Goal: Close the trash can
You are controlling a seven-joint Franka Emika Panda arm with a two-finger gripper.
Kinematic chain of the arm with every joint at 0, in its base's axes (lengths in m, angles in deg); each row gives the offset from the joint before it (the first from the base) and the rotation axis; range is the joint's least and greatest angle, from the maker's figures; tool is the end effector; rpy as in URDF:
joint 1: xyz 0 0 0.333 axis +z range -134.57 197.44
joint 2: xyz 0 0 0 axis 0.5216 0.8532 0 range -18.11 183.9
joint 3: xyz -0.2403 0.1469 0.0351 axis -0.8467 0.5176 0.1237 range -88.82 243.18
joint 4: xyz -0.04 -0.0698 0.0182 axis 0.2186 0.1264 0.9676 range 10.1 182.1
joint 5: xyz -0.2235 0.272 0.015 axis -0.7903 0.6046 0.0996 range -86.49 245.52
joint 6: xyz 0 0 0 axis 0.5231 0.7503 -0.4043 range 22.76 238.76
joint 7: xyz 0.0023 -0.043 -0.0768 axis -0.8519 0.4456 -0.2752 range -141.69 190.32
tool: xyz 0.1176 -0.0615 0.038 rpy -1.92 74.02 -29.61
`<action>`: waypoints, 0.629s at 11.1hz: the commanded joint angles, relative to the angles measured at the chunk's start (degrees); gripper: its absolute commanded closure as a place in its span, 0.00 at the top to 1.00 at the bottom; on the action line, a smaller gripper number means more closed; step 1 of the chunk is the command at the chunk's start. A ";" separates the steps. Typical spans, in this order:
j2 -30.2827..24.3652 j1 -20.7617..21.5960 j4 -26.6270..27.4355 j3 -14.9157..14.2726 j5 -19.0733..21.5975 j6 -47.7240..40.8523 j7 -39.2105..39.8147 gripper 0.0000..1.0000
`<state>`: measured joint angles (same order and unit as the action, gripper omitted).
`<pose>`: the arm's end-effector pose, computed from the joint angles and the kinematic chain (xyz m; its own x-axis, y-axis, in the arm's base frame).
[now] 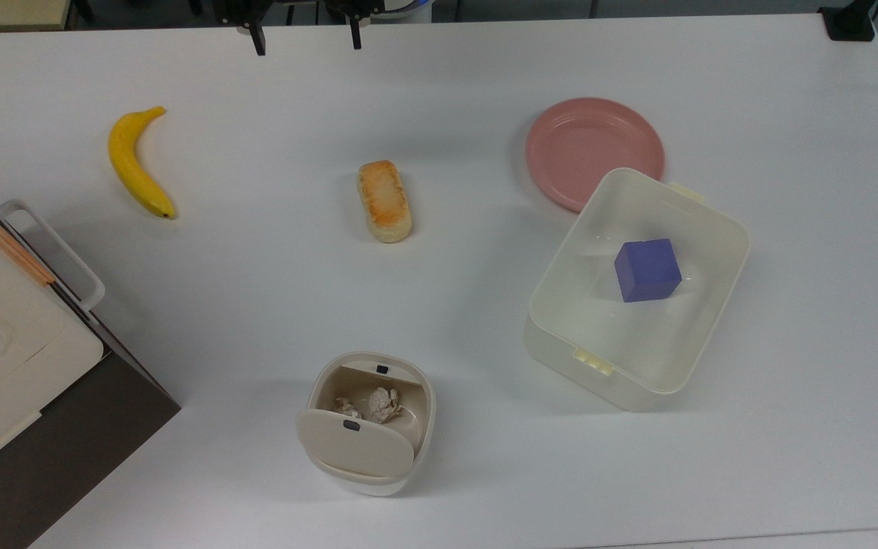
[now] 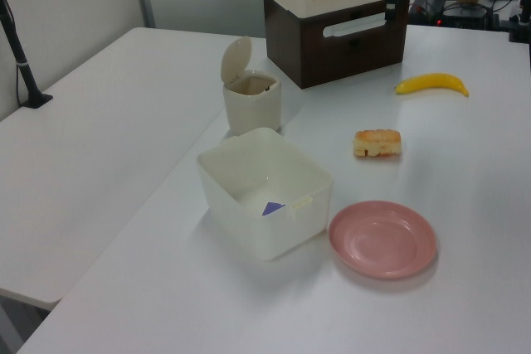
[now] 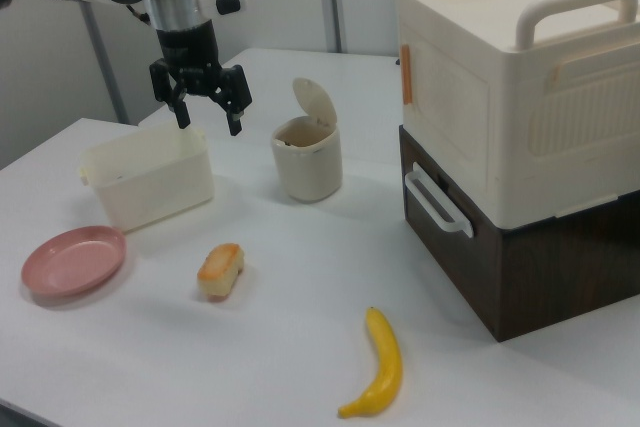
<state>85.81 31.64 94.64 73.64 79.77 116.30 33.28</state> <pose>0.5311 -0.0296 0.5497 0.9950 0.0979 0.0190 0.0979 -0.9952 0.0016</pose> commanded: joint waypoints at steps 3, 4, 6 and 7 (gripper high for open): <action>-1.33 0.42 1.91 -0.77 1.50 0.97 1.67 1.00; -1.25 0.42 1.91 -0.77 1.41 0.97 1.67 1.00; -1.16 0.50 1.99 -0.77 1.41 0.97 1.76 1.00; -0.90 0.50 1.99 -0.77 1.41 0.97 1.76 1.00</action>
<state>85.83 31.64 94.75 73.64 79.77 116.30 33.32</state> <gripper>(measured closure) 0.000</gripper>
